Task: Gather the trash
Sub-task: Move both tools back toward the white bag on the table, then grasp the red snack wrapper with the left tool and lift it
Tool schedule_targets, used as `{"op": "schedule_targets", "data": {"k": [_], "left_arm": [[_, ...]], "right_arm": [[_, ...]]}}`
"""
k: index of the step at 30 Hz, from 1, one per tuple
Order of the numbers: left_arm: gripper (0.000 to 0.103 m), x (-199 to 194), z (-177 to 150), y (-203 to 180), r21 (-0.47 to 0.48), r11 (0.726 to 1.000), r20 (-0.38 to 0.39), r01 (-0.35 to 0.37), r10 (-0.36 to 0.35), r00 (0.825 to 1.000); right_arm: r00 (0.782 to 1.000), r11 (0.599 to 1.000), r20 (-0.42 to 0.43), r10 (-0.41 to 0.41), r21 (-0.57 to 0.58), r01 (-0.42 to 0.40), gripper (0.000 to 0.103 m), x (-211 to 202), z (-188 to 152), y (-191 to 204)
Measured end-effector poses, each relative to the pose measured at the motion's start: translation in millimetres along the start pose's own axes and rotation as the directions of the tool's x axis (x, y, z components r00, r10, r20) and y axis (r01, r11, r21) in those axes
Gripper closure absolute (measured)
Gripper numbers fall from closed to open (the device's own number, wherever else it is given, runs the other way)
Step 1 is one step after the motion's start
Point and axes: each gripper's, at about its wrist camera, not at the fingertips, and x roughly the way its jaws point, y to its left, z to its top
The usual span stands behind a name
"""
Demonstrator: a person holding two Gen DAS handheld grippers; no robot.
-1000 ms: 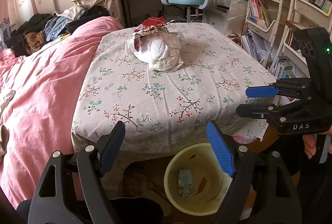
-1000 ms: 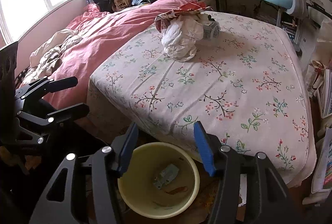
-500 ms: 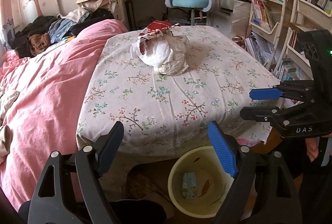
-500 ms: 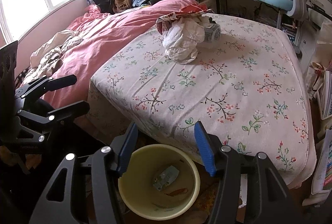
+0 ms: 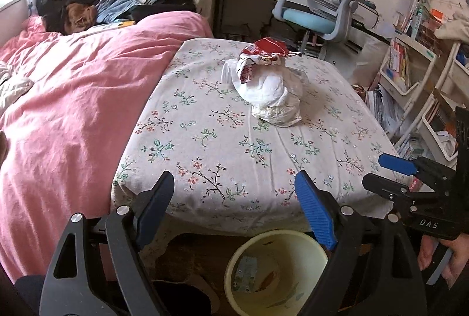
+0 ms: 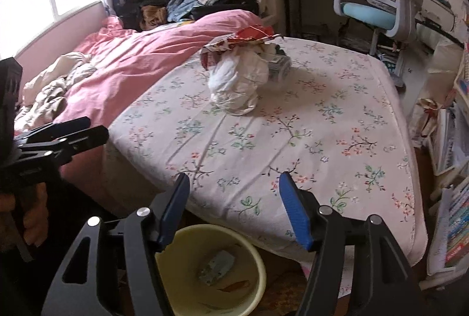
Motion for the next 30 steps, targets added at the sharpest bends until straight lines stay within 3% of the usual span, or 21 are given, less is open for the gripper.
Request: {"op": "schedule_targets", "data": {"k": [20,30], "left_arm": [[0.02,36,16,-11,-0.001,1.0,-0.036,0.004,-0.004,0.999],[0.02,58,50,-19,0.019,1.0,-0.026,0.022,-0.022,0.999]], "right_arm": [[0.976,0.972,0.036,-0.213,-0.097,0.215,0.026,8,10,12],[0.978,0.97,0.015,-0.206,-0.127,0.206,0.024,22,30,7]]}}
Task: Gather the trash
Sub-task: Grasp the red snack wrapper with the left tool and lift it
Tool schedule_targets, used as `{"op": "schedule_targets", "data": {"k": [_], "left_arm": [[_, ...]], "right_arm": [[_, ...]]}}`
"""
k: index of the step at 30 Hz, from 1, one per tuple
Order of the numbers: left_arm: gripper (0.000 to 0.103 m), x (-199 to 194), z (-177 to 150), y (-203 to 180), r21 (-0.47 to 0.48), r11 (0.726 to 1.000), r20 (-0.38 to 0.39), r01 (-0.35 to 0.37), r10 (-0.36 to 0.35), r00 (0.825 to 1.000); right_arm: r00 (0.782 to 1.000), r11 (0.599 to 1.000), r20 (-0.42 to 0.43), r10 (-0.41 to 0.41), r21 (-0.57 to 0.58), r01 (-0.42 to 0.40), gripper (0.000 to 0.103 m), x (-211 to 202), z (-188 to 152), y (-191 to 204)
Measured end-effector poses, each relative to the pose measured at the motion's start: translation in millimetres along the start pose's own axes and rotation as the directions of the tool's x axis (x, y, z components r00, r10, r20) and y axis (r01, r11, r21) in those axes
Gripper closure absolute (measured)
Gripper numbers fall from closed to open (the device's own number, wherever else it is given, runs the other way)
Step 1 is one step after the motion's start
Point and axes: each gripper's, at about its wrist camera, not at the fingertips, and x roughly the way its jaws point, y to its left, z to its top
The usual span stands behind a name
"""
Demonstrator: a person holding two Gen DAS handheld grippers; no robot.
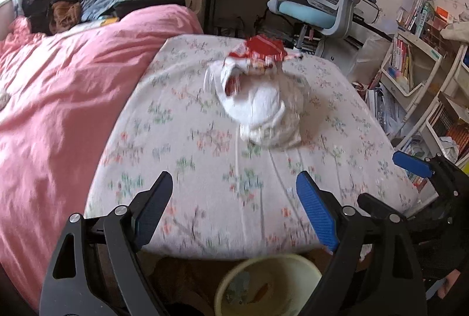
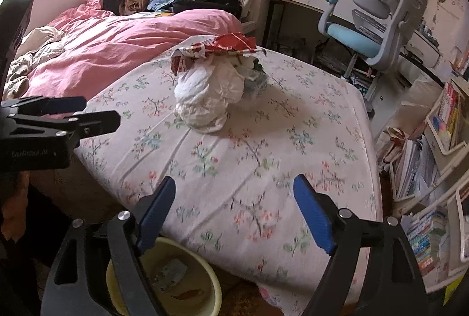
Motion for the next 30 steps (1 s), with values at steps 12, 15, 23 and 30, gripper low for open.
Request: {"op": "schedule_targets", "data": {"k": [12,15,23,30], "left_arm": [[0.02,49,66,15,0.03,1.0,0.004,-0.001,0.001,1.0],[0.017,61,81,5,0.063,0.998,0.021,0.027,-0.029,0.999],[0.014,108,117,-31,0.14,0.989,-0.01,0.037,-0.036,0.999],[0.029,139,142,-35,0.103,0.992,-0.069,0.07,-0.063,0.996]], "right_arm": [[0.975,0.967,-0.053,0.214,0.151,-0.204,0.024,42,25,-18],[0.972,0.962,-0.056,0.23,0.165,-0.218,0.024,48,26,-17],[0.969,0.962,-0.065,0.237,0.158,-0.224,0.024,56,30,-16],[0.97,0.966,-0.074,0.232,0.135,-0.221,0.024,63,35,-15]]}}
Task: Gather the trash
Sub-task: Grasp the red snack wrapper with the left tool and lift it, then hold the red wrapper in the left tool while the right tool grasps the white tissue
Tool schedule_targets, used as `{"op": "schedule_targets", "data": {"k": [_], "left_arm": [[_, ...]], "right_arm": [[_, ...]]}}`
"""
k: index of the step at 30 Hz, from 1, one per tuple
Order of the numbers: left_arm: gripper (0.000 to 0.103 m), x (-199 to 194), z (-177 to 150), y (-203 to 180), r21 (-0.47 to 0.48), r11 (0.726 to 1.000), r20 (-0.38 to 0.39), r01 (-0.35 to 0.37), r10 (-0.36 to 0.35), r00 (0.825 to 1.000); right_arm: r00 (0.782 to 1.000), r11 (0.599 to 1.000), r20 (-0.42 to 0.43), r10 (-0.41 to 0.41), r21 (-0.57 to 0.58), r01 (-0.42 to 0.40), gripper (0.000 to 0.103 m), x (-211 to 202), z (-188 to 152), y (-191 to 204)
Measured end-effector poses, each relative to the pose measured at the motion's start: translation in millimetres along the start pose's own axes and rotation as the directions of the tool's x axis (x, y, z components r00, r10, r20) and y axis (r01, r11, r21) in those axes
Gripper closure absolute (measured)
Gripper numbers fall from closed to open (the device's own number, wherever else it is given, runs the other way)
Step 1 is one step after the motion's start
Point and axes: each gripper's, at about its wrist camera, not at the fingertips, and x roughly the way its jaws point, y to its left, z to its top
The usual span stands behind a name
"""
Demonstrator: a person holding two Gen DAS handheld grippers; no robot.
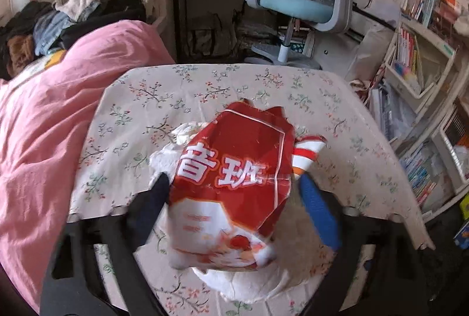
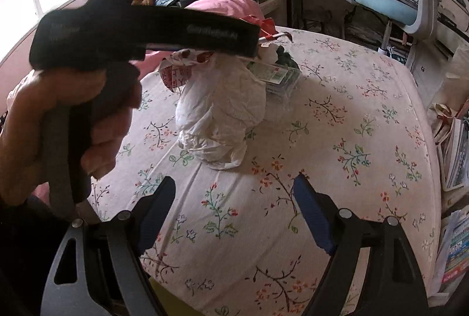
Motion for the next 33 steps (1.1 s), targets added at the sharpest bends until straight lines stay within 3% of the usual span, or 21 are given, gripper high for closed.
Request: {"op": "schedule_targets", "data": {"k": [3,10,16,23,30,32,33], "left_arm": [[0.043,-2,6,8,-0.029,0.999,0.003,0.033,-0.033,0.999],[0.053,-31,12,37,-0.126,0.987,0.07,0.104,-0.096,0.993],[0.053,-70,8,62,-0.178,0.976,0.15,0.126,-0.1,0.984],[0.053,-81,-3,82,-0.217,0.969,0.144,0.114,-0.084,0.986],[0.053,-93,-14,90,-0.228,0.969,0.148,0.098,-0.065,0.987],[0.053,-95,-17,93,-0.232,0.968,0.146,0.092,-0.058,0.988],[0.053,-97,-19,96,-0.237,0.968,0.144,0.089,-0.056,0.988]], "right_arm": [[1.0,1.0,0.002,0.003,0.0,-0.003,0.024,2,2,0],[1.0,1.0,0.027,0.008,0.007,-0.008,0.024,-3,4,0],[0.997,1.0,0.074,0.019,0.012,-0.02,0.024,-10,8,1],[0.989,0.998,0.143,0.029,-0.05,-0.023,0.024,-4,29,19],[0.99,0.998,0.142,0.007,-0.057,0.001,0.024,30,54,32],[0.99,0.997,0.143,-0.011,-0.074,0.022,0.032,39,59,37],[0.988,0.996,0.15,-0.021,-0.085,0.034,0.049,41,60,40]]}}
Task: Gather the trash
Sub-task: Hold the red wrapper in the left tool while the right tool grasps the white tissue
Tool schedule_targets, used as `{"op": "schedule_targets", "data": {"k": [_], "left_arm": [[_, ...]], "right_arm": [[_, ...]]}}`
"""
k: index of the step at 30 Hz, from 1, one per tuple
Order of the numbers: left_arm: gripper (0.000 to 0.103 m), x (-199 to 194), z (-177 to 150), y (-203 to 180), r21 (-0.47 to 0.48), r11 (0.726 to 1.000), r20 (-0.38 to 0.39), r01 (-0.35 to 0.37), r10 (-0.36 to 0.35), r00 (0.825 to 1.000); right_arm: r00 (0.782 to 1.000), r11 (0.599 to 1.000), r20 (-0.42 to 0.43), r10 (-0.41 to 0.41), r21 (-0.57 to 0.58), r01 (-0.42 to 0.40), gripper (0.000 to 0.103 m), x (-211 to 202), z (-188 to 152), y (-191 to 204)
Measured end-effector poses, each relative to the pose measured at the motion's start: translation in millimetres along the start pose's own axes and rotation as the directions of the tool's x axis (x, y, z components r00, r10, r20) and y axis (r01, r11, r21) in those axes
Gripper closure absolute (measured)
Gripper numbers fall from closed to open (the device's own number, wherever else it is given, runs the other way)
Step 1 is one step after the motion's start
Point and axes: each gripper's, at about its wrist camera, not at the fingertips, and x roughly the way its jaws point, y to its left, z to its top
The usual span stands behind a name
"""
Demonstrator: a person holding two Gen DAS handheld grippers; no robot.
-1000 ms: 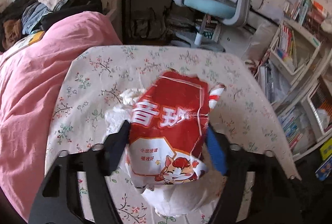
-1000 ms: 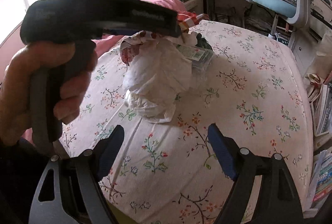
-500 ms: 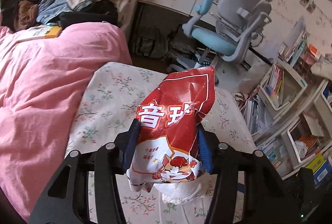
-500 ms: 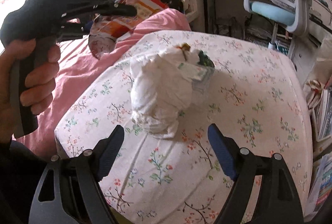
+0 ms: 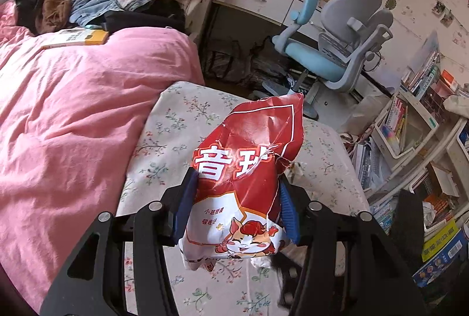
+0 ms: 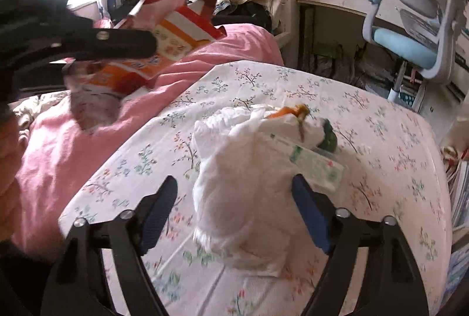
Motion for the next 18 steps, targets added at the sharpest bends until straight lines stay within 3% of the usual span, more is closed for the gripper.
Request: {"op": "schedule_targets", "data": {"k": [1,2,5,18], "left_arm": [[0.053,-1,-1,2,-0.003,1.0,-0.001,-0.002,0.002,1.0],[0.053,-1,-1,3,-0.005,1.0,-0.001,-0.004,0.004,1.0],[0.053,-3,-3,8,-0.01,1.0,-0.003,-0.01,0.01,1.0],[0.053,-19,-14,11,-0.013,1.0,0.004,-0.012,0.012,1.0]], "right_arm": [[1.0,1.0,0.003,-0.013,-0.017,0.013,0.062,2,1,2],[1.0,0.999,-0.008,-0.014,-0.033,0.014,0.082,4,2,5],[1.0,1.0,0.002,0.004,-0.012,-0.004,0.095,-3,3,3],[0.987,0.977,0.139,0.077,0.185,-0.103,0.096,-78,-2,-30]]}}
